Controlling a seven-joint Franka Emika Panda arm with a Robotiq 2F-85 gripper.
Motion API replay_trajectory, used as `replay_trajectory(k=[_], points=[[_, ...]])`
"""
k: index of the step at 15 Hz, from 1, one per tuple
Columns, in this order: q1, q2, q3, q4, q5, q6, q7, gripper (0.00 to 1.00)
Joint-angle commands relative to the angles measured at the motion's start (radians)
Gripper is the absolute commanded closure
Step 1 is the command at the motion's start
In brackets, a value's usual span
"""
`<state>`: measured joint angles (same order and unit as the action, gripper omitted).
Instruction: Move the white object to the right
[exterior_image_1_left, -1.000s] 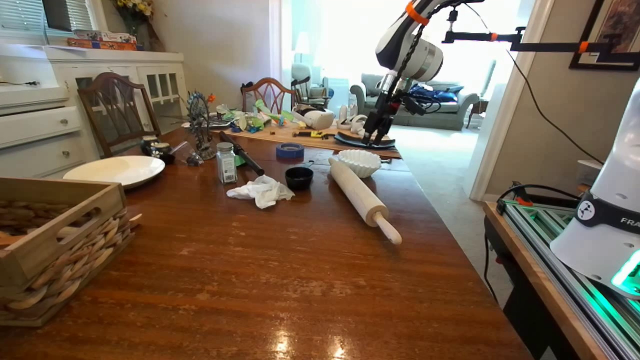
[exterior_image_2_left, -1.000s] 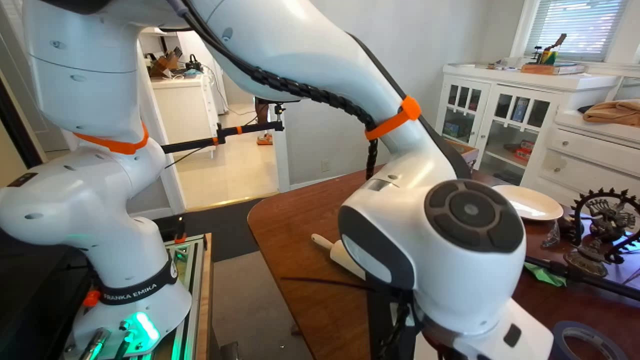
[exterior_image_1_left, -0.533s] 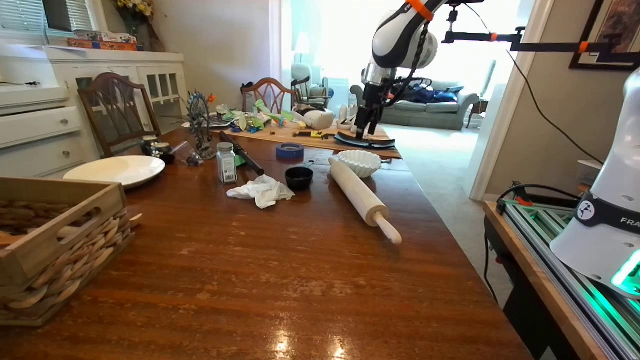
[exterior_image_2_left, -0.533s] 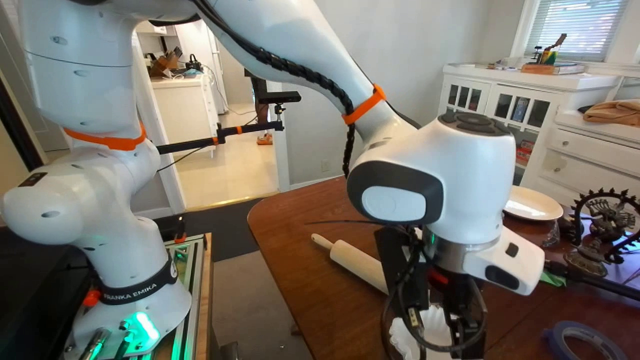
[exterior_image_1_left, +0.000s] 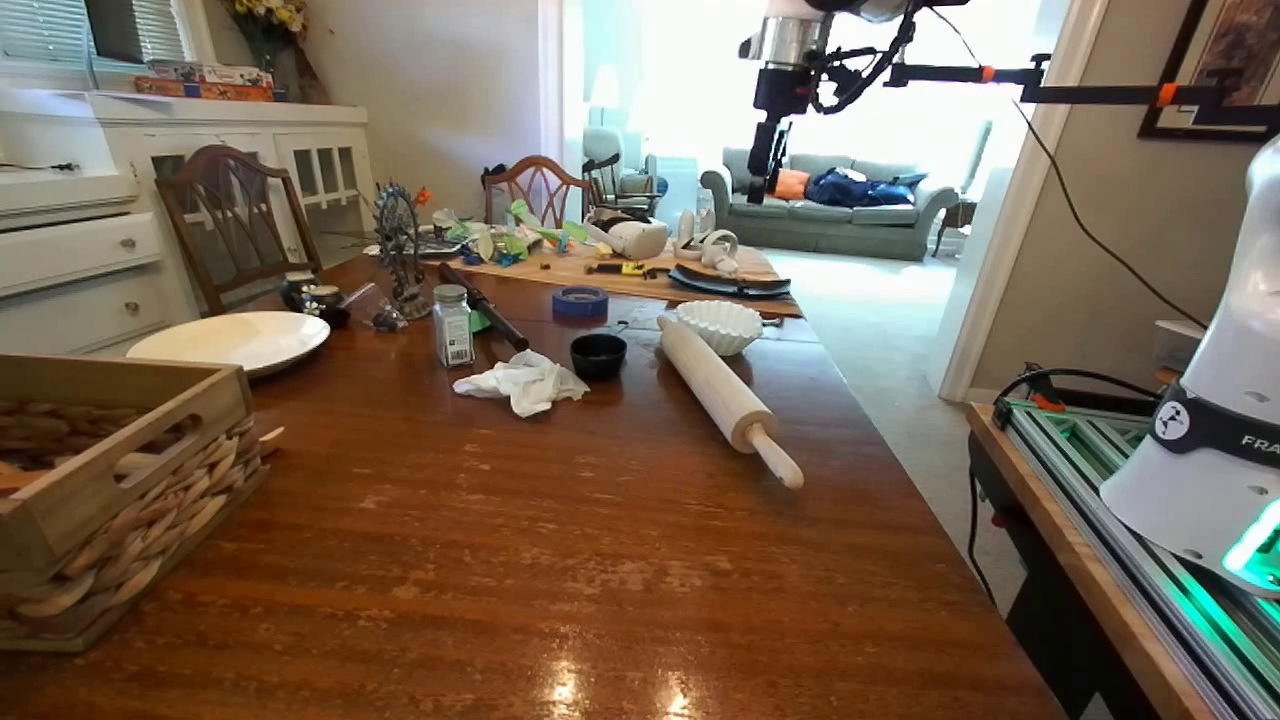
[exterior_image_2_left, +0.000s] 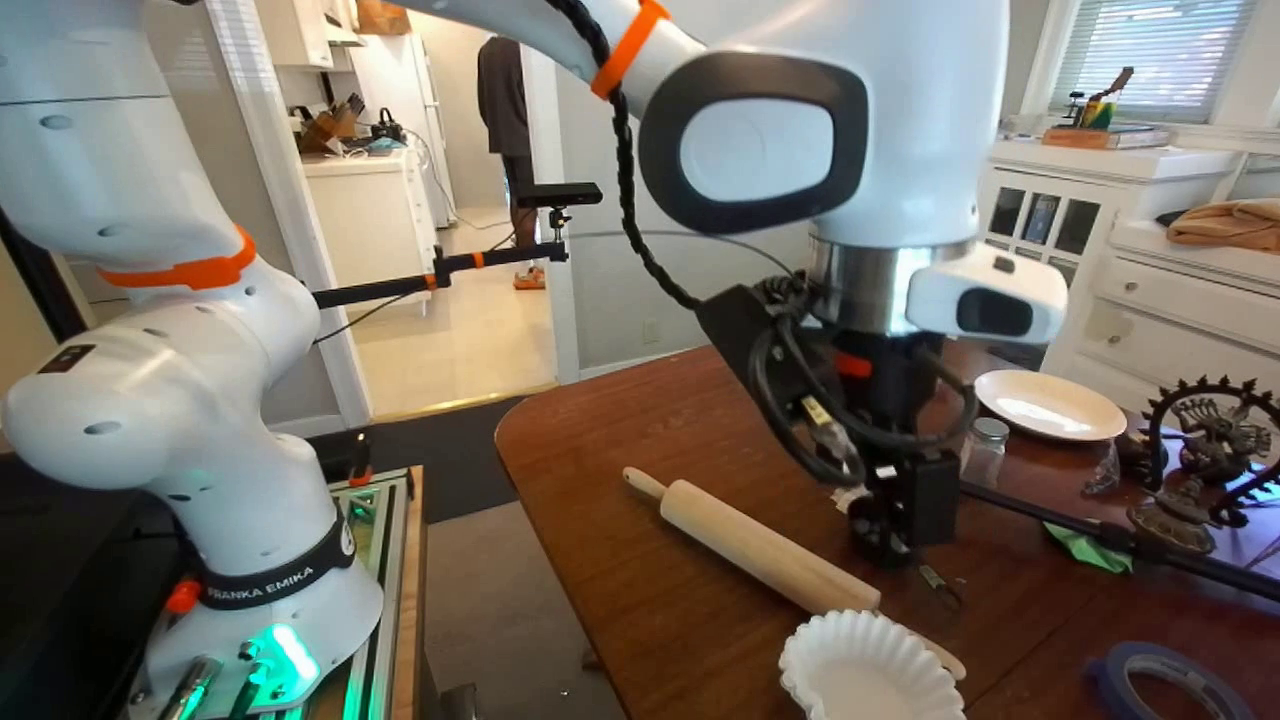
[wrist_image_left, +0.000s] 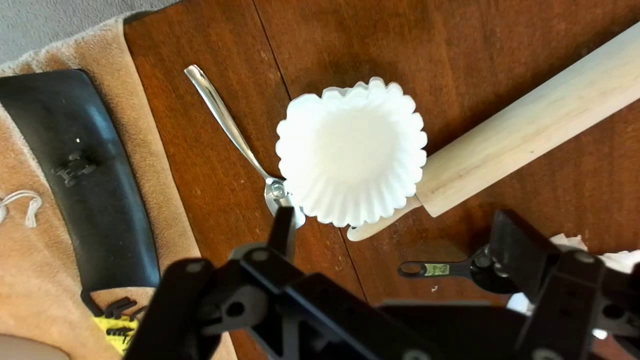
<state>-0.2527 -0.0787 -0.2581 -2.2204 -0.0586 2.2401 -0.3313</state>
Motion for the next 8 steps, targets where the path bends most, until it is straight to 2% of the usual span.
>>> replay_trajectory(k=[1,4,5,8], points=[[0.019,-0.164,0.009,-0.058,0.008,-0.123,-0.030,0.00],[0.029,-0.225,0.014,-0.061,0.000,-0.200,-0.008,0.00],[0.031,-0.172,0.006,-0.023,-0.001,-0.168,-0.008,0.00],[0.035,-0.210,0.006,-0.038,-0.002,-0.189,-0.008,0.00]])
